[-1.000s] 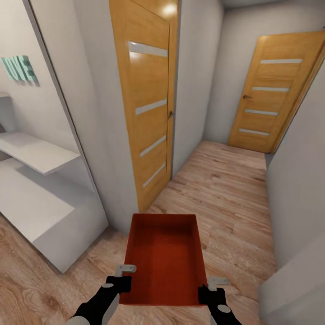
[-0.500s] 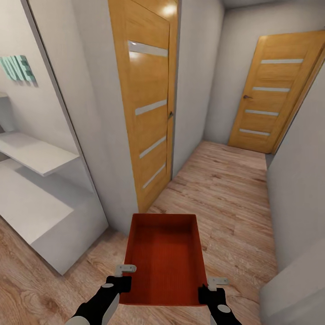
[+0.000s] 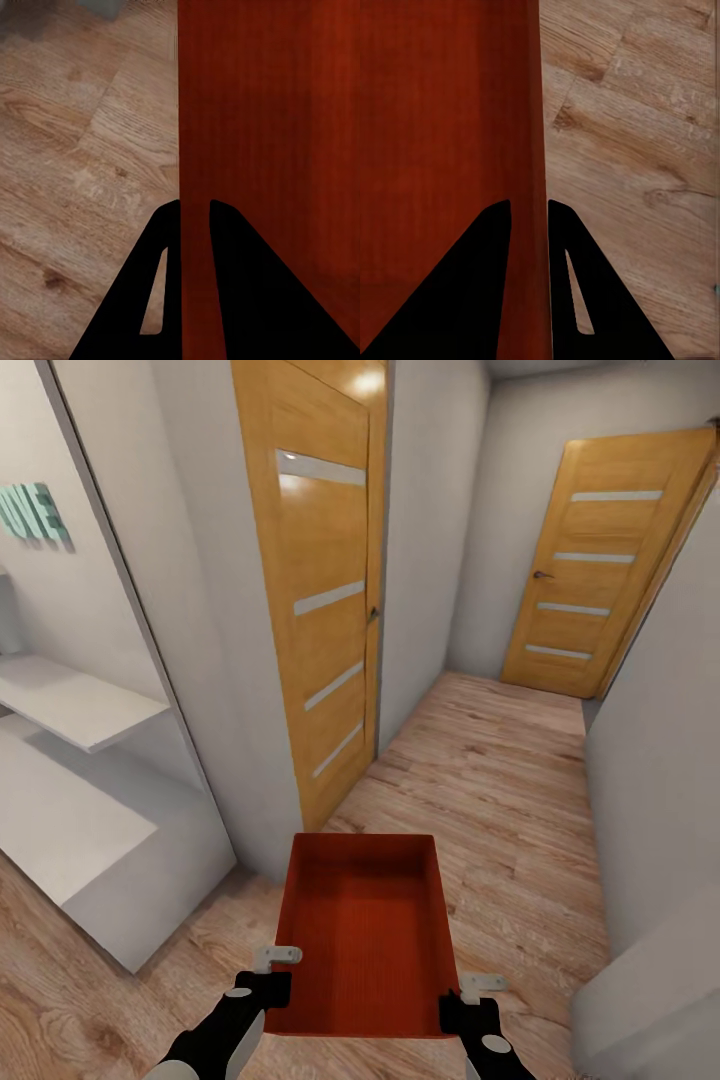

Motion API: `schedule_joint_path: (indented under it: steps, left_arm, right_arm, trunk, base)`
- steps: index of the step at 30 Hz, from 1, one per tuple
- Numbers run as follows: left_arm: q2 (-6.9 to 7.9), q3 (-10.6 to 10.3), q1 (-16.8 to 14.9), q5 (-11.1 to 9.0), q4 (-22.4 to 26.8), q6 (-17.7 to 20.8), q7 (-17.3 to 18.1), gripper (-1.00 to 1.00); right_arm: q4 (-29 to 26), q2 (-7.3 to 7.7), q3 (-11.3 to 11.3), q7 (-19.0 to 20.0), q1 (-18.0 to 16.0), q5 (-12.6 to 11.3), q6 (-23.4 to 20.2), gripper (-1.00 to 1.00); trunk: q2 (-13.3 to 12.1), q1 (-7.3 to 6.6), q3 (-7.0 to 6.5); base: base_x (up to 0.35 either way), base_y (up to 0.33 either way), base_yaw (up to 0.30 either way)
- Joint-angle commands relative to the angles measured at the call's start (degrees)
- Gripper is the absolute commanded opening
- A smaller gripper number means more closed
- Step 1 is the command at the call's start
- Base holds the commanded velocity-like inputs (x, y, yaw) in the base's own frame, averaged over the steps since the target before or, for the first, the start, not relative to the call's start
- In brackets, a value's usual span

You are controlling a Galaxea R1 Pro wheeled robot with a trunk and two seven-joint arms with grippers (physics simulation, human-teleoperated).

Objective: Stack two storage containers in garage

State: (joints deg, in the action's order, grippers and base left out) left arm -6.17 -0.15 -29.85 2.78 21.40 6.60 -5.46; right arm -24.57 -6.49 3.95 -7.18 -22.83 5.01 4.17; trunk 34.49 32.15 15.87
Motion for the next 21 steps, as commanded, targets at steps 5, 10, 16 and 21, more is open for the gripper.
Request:
schedule_joint_path:
  steps: [5, 10, 16, 21]
  left_arm:
    - [-0.42, -0.6, 0.0, 0.0, 0.3, 0.3, 1.9, -1.0]
    - [-0.42, -0.6, 0.0, 0.0, 0.3, 0.3, 1.9, -1.0]
    - [-0.42, -0.6, 0.0, 0.0, 0.3, 0.3, 1.9, -1.0]
    - [-0.42, -0.6, 0.0, 0.0, 0.3, 0.4, 1.9, -1.0]
  right_arm:
    - [0.2, -0.12, 0.5, -1.0, 0.0, 0.2, -0.8, -1.0]
    - [0.2, -0.12, 0.5, -1.0, 0.0, 0.2, -0.8, -1.0]
    - [0.2, -0.13, 0.5, -1.0, 0.0, 0.2, -0.8, -1.0]
    - [0.2, -0.14, 0.5, -1.0, 0.0, 0.2, -0.8, -1.0]
  trunk:
    - [0.1, 0.02, 0.08]
    - [0.1, 0.02, 0.08]
    - [0.1, 0.02, 0.08]
    - [0.1, 0.02, 0.08]
  base:
    - [0.0, 0.0, -0.242]
    - [0.0, 0.0, -0.271]
    - [0.0, 0.0, -0.277]
    - [0.0, 0.0, -0.277]
